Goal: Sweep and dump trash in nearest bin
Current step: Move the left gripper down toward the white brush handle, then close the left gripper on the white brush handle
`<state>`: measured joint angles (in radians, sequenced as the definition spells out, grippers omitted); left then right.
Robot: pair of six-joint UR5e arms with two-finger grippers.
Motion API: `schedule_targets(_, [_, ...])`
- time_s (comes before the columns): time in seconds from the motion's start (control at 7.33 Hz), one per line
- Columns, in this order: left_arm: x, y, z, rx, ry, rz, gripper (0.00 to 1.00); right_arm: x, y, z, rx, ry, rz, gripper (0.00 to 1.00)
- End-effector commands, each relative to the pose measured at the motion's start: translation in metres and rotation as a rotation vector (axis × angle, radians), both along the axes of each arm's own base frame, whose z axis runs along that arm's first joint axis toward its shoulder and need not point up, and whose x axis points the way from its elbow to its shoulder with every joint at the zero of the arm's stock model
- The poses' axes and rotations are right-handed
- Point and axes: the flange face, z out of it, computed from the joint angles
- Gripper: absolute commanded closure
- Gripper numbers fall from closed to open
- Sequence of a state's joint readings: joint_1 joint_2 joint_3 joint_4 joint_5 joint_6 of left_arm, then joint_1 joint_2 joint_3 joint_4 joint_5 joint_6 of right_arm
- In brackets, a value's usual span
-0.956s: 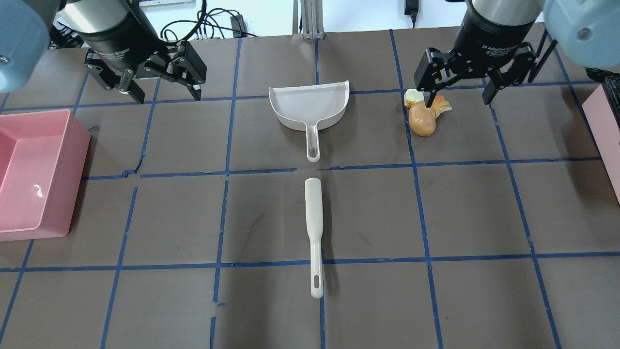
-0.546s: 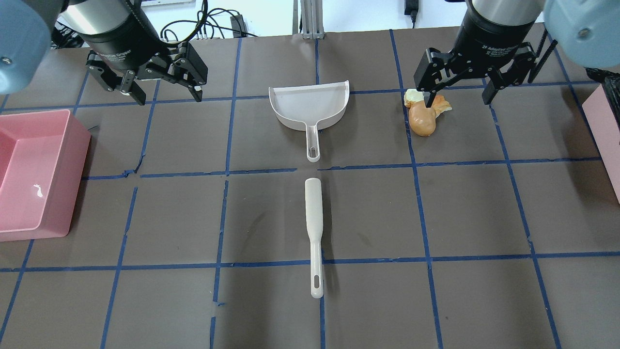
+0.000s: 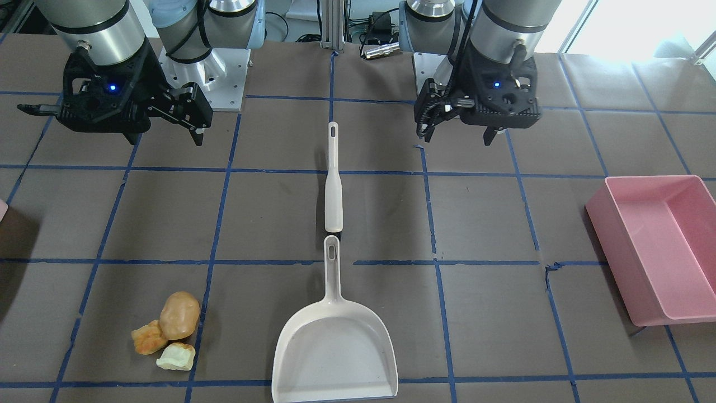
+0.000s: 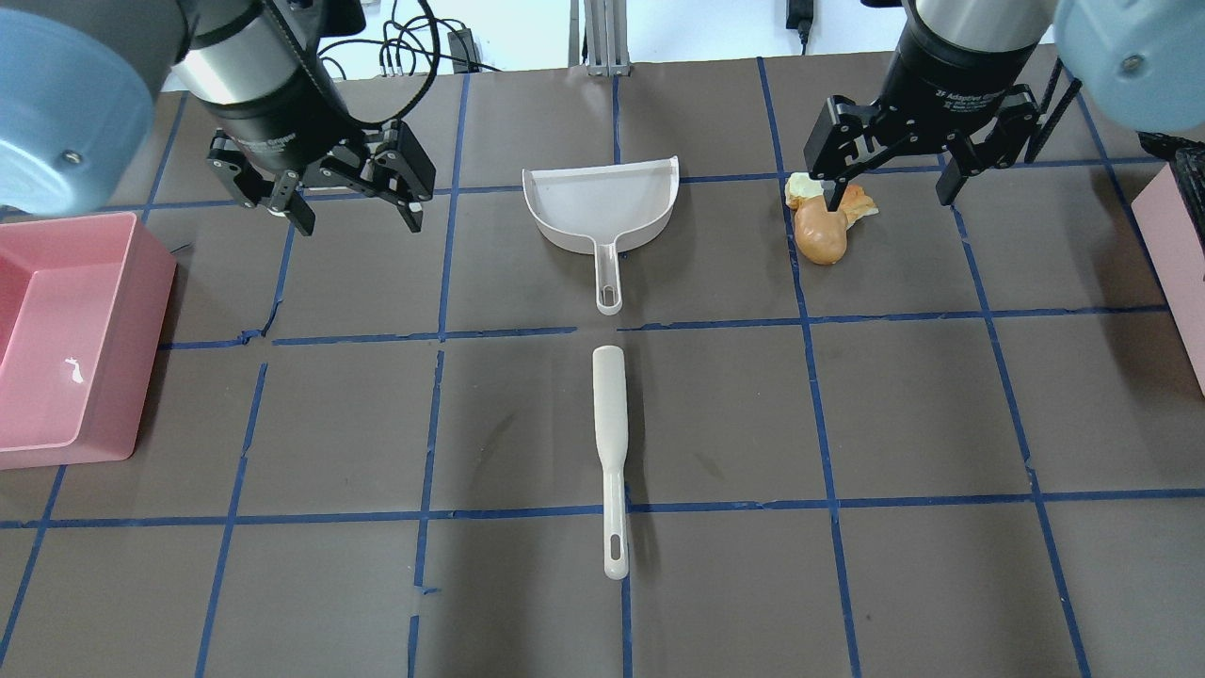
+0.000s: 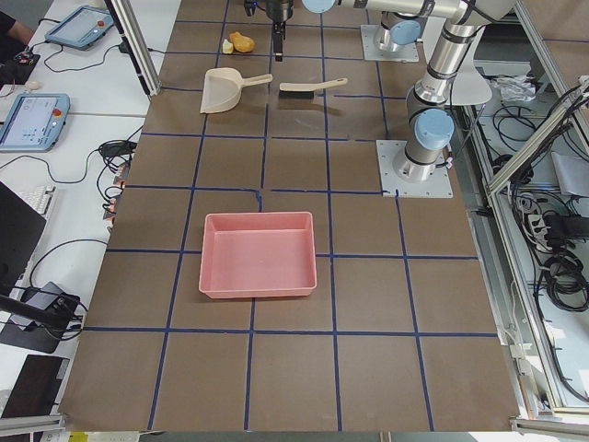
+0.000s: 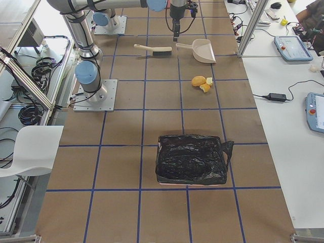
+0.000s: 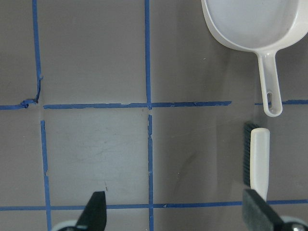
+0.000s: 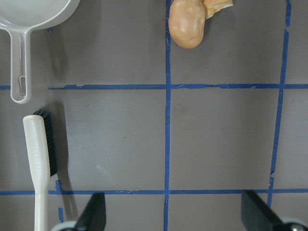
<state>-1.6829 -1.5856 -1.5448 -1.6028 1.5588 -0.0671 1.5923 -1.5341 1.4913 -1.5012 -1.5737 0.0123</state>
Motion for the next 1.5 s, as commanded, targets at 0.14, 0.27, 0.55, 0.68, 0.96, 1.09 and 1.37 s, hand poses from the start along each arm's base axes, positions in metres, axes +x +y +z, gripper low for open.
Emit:
schedule_targets(0.14, [-0.098, 0.076, -0.08, 0.154, -0.053, -0.079, 0.0, 0.0, 0.0, -0.001, 0.004, 0.0, 0.0, 0.0])
schedule_targets(0.27, [-0.122, 0.103, -0.11, 0.179, -0.078, -0.066, 0.0, 0.0, 0.0, -0.004, 0.013, 0.0, 0.0, 0.0])
schedule_targets(0.55, [-0.144, 0.146, -0.191, 0.2, -0.103, -0.081, 0.0, 0.0, 0.0, -0.005, 0.016, -0.001, 0.0, 0.0])
schedule_targets(0.68, [-0.16, 0.165, -0.221, 0.164, -0.096, -0.089, 0.0, 0.0, 0.0, -0.006, 0.016, -0.001, 0.0, 0.0])
schedule_targets(0.96, [-0.182, 0.164, -0.26, 0.142, -0.093, -0.069, 0.0, 0.001, 0.0, -0.007, 0.019, -0.001, 0.002, 0.0])
schedule_targets(1.09, [-0.188, 0.168, -0.265, 0.161, -0.075, -0.072, 0.0, 0.0, 0.0, -0.007, 0.019, -0.001, 0.0, 0.0])
schedule_targets(1.37, [-0.192, 0.17, -0.264, 0.162, -0.049, -0.073, 0.12, 0.0, -0.002, -0.01, 0.025, 0.001, 0.0, 0.0])
